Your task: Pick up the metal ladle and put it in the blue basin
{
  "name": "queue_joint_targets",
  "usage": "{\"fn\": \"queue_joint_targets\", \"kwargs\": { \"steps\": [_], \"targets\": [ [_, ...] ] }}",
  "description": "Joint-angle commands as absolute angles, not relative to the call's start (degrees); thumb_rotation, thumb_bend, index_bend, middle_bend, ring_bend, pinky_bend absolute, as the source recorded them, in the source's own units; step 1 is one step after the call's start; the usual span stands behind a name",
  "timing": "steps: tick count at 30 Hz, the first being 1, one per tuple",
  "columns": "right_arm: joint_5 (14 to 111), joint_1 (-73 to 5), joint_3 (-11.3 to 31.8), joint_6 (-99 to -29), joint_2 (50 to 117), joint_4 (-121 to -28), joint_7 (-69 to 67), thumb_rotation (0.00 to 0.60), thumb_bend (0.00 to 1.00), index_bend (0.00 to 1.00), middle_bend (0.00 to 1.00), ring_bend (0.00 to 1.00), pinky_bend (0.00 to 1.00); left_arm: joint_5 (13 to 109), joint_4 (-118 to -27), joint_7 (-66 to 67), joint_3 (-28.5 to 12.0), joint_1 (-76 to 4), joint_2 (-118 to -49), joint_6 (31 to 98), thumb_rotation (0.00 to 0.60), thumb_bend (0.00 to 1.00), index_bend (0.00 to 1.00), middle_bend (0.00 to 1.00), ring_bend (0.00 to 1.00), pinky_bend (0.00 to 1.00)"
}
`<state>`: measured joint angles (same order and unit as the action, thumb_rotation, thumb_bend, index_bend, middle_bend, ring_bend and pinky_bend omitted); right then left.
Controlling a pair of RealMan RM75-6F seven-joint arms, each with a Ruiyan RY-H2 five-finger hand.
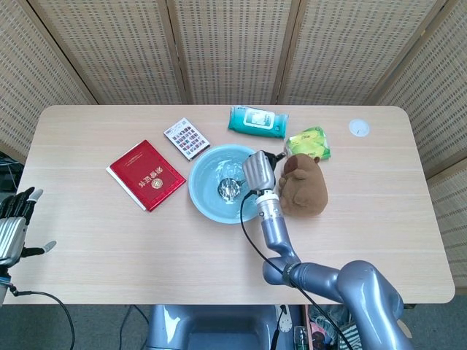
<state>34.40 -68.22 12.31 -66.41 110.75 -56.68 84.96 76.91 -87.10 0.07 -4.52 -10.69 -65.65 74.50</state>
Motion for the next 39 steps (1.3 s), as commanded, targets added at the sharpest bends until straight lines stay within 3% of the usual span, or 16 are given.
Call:
{"fn": "queue_joint_targets", "kwargs": {
  "steps": [1,10,33,39],
  "targets": [
    [31.9,-67.7,14.3,-67.3,110.2,-60.0,86.9,0.600,0.89,0.74,0.90,0.86,1.00,77.0,-87.1,0.1,-4.5,-10.7,-65.6,74.6,0.600,0.00,0.00,0.00,0.00,0.00],
    [15.8,-67.4,26.1,-68.9,107.0,-71.2,88.0,0.600,0.89,0.74,0.91,0.86,1.00,77.2,-87.4,0.1,-4.3,-10.6,-65.6,74.8,0.600,0.00,0.00,0.00,0.00,0.00],
    [0.2,-70.1,37.1,-73.2,98.0,-79.8,85.8,0.600,0.90,0.75,0.91,0.86,1.00,77.0,-87.5,-0.1,-4.4,-10.7,-65.4,74.5,0.600,0.00,0.00,0.00,0.00,0.00],
    [-3.0,-70.9,38.1,-74.4,95.5,-82.2,85.4,0.600,0.90,0.75,0.91,0.86,1.00,77.1,-87.4,-0.4,-4.4,-10.8,-65.3,74.4,0.600,0.00,0.00,0.00,0.00,0.00]
  ]
}}
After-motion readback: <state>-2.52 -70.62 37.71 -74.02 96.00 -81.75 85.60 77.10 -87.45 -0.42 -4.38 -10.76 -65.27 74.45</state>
